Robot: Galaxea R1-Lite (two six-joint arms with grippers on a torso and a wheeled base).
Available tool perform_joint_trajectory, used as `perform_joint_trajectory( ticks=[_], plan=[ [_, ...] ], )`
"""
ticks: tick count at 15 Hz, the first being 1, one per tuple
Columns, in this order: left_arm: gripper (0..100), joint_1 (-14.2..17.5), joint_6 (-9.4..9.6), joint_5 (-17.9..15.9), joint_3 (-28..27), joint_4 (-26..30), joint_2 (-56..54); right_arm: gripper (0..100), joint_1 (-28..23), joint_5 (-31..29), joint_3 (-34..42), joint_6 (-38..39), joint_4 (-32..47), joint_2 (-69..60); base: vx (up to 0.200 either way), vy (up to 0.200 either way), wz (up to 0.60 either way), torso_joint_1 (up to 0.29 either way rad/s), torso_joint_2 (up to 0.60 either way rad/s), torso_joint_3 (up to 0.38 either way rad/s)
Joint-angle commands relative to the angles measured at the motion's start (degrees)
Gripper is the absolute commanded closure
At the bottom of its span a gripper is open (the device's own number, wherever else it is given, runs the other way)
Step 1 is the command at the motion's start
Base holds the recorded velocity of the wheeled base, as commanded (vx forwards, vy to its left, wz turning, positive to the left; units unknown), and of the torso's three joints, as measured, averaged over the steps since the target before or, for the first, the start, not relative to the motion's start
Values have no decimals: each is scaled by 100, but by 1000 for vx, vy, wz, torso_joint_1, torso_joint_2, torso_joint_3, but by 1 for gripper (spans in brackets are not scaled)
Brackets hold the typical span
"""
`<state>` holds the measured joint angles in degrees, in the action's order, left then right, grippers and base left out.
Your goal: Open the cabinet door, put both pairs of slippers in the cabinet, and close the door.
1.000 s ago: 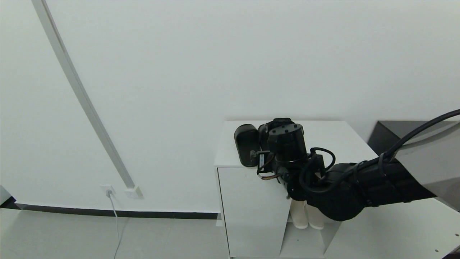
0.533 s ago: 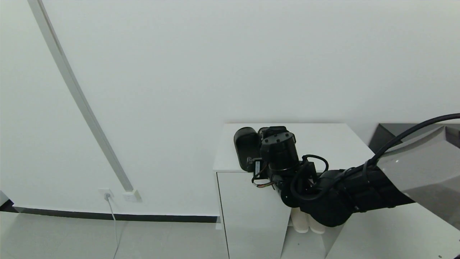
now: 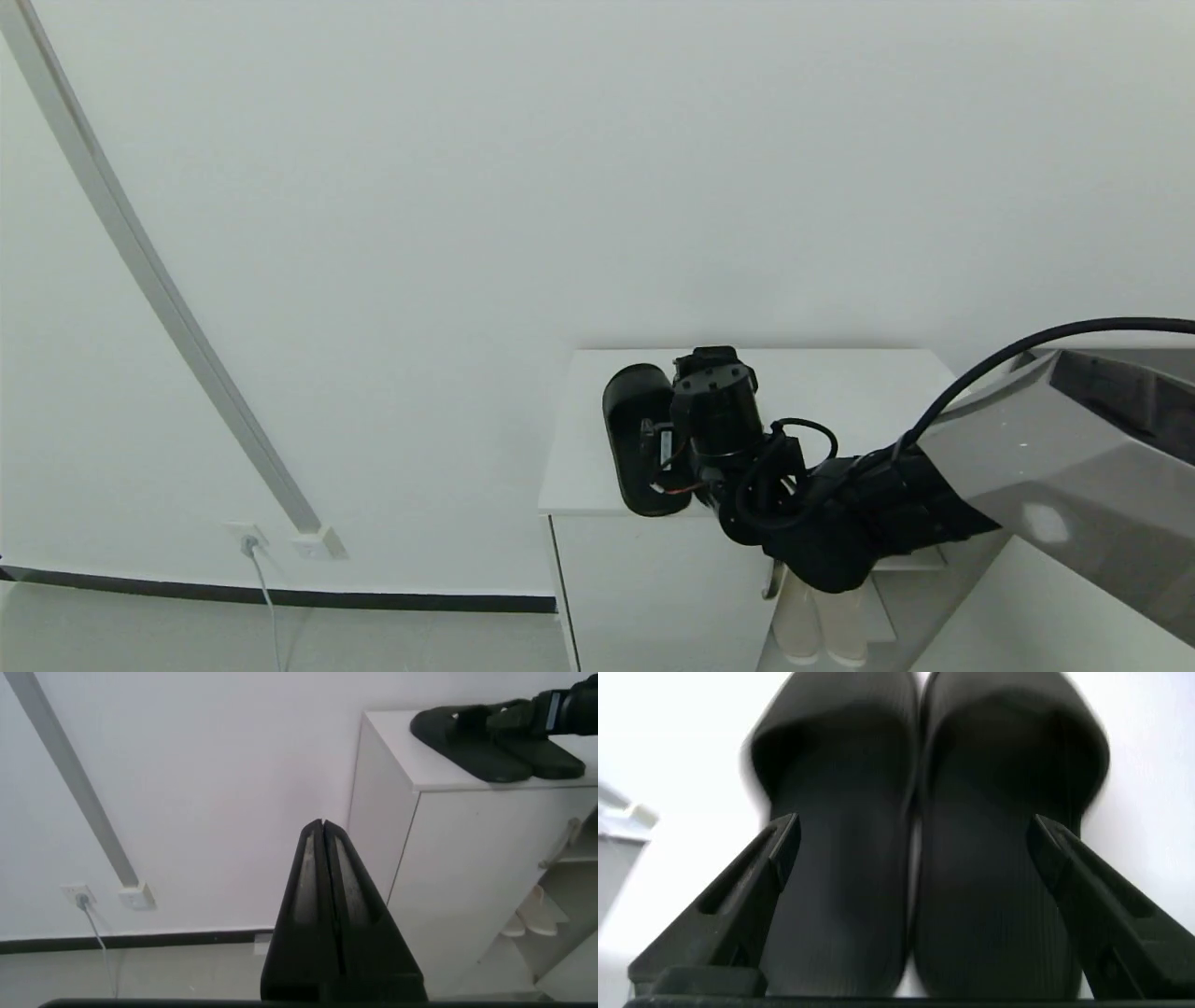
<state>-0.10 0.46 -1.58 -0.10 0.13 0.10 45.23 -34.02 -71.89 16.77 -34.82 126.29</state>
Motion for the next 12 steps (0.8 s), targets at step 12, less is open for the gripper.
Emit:
perform_joint_trajectory(
  ticks=[12],
  plan=[
    [100, 1, -20, 9, 1, 4, -1, 0, -497, 194, -1583, -623, -535, 1503, 0, 0, 0, 0, 0, 0]
  ],
)
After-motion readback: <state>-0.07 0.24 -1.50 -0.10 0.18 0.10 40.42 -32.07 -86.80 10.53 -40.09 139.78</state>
